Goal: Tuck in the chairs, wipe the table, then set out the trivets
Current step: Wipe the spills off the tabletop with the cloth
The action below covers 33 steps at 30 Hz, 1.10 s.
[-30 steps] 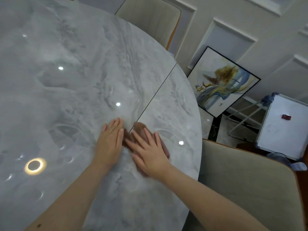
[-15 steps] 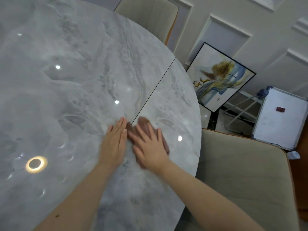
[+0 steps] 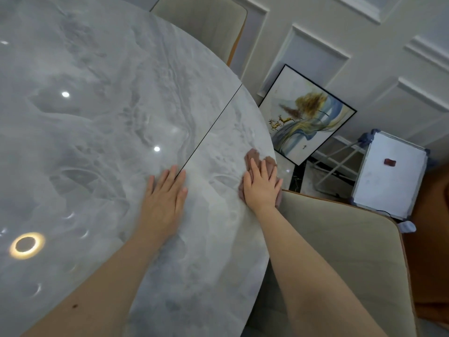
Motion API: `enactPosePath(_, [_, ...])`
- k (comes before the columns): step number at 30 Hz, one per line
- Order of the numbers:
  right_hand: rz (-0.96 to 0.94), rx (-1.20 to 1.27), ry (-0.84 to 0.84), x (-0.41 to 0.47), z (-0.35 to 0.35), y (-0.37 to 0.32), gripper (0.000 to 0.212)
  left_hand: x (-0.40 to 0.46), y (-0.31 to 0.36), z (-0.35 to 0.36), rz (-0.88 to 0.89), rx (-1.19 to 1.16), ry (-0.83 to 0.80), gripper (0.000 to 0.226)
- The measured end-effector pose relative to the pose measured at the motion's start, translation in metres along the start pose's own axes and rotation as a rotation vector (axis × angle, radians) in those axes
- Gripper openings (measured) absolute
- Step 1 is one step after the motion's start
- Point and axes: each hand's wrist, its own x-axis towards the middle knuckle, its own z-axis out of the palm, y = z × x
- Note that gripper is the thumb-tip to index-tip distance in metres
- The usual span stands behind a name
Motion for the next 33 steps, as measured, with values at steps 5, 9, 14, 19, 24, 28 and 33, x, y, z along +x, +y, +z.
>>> enactPosePath(5, [-0.088,0.038,0.031,-0.039,0.007,-0.022,0.054,0.004,-0.001,-0.002,-0.010,-0.073,-0.001,0.075])
enactPosePath(9, [-0.632,0.006,-0.097,-0.122,0.015,-0.032,0.054,0.004,-0.003,-0.016,0.069,-0.211,0.000,0.060])
enactPosePath(14, [-0.685,-0.038,-0.098,-0.082,0.005,-0.003,0.050,-0.023,-0.025,-0.042,-0.020,-0.381,-0.072,0.060])
enactPosePath(19, [-0.094,0.013,0.005,-0.065,0.015,-0.064,0.050,-0.081,-0.058,-0.050,-0.022,-0.280,0.027,0.071])
enactPosePath(24, [-0.509,0.012,-0.076,-0.146,0.032,-0.121,0.054,-0.115,-0.061,-0.051,-0.072,-0.290,0.158,0.052])
enactPosePath(28, [-0.659,0.007,-0.117,-0.206,0.034,-0.099,0.053,-0.132,-0.068,-0.046,-0.070,-0.046,0.114,0.047])
enactPosePath(33, [-0.616,-0.072,-0.148,-0.229,0.019,-0.031,0.052,-0.166,-0.057,-0.044,-0.146,0.124,0.054,0.047])
